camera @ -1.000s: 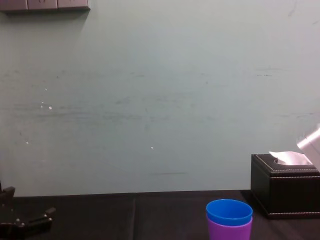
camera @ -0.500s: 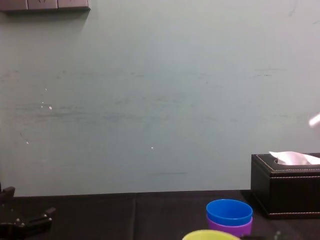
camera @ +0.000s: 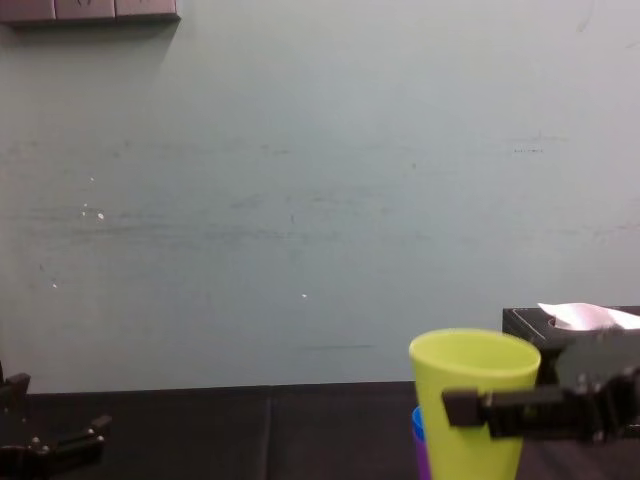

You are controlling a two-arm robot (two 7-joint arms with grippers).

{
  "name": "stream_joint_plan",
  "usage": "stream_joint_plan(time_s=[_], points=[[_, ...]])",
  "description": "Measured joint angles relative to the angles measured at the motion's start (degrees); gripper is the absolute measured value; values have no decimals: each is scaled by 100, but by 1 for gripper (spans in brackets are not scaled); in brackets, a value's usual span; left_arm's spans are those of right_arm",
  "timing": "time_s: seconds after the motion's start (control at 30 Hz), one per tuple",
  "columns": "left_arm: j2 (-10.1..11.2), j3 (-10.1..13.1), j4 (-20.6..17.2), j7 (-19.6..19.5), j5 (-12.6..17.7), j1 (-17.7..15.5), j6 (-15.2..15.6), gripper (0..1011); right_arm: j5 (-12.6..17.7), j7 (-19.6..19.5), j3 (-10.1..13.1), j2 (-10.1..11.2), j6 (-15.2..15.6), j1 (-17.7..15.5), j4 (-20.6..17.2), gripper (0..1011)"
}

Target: Stack the three plastic cups sequentially using one hand.

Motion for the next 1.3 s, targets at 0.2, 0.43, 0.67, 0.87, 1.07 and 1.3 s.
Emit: stream_joint_plan(time_s=[0.2,0.43,0.67,0.87,1.07,1.3], points=[[0,0,0,0,0,0,0,1011,86,-149,124,7,107,147,34,734],[0,0,0,0,0,0,0,1011,129,-241,161,-70,180,387,261,734],[0,0,0,0,0,0,0,1011,91,-257,64,-213,236,691,626,735],[0,0,0,0,0,0,0,1012,72,-176,-46,-378,192,902,990,734],[0,0,0,0,0,0,0,1011,58,-126,-134,-470,173,1024,1153,734],[0,0,0,0,0,0,0,1011,-11,-101,-228,-549,159,1142,1280,734]])
